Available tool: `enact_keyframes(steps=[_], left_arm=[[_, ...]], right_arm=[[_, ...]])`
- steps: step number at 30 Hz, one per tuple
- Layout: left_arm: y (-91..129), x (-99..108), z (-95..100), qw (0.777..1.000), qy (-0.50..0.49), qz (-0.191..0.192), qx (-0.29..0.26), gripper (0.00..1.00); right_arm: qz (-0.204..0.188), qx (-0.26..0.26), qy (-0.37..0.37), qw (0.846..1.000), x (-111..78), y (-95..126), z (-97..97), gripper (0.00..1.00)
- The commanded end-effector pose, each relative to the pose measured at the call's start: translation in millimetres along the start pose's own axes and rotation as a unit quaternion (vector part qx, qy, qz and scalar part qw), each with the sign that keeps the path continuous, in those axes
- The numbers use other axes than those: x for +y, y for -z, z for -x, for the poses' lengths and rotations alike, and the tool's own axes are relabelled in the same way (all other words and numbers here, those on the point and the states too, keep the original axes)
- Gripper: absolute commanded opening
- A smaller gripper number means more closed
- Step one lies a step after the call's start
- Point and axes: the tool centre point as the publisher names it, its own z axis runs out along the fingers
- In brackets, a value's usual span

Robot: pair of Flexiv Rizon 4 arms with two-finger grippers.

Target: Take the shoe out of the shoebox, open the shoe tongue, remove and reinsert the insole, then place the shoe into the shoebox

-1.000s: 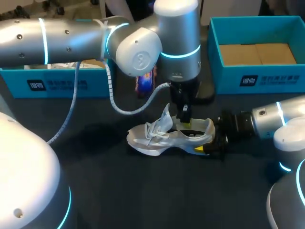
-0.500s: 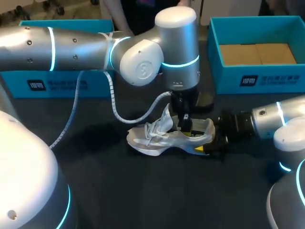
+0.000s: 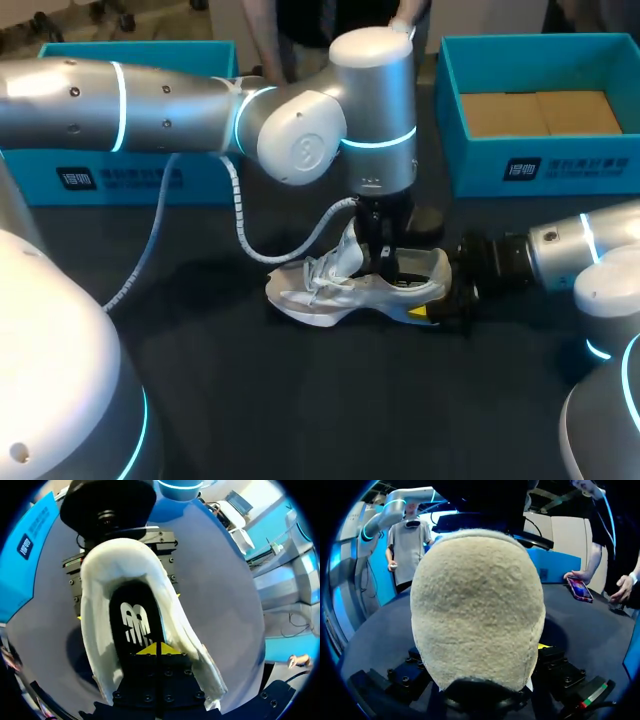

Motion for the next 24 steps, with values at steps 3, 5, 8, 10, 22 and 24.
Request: enact_keyframes(steps=[3,5,8,10,22,24], left_arm=[[-6.7,-2.8,5.6,1.0,-0.02,-0.008,0.013,0.0],[-5.9,-3.0,3.8,1.0,-0.022,-0.007,0.013,0.0],[-8.1,-2.8,1.1,1.0,-0.024,-0.006,0.018,0.0],[-12.9,-2.4,0.1,0.999,-0.026,-0.007,0.023,0.0],[-21.5,-3.6,-4.7,0.999,-0.045,0.006,0.023,0.32],[-23.8,-3.4,-2.7,0.998,-0.051,0.012,0.022,0.4]], right_arm=[[-0.002,-0.001,0.0,1.0,-3.2,-6.8,3.2,0.0],[-0.002,-0.001,0.0,1.0,-3.2,-6.8,3.2,0.0],[-0.002,-0.001,0.0,1.0,-3.2,-6.8,3.2,0.0],[-0.002,-0.001,0.0,1.0,-3.2,-6.8,3.2,0.0],[-0.002,-0.001,0.0,1.0,-3.2,-6.8,3.2,0.0],[-0.002,-0.001,0.0,1.0,-3.2,-6.8,3.2,0.0]])
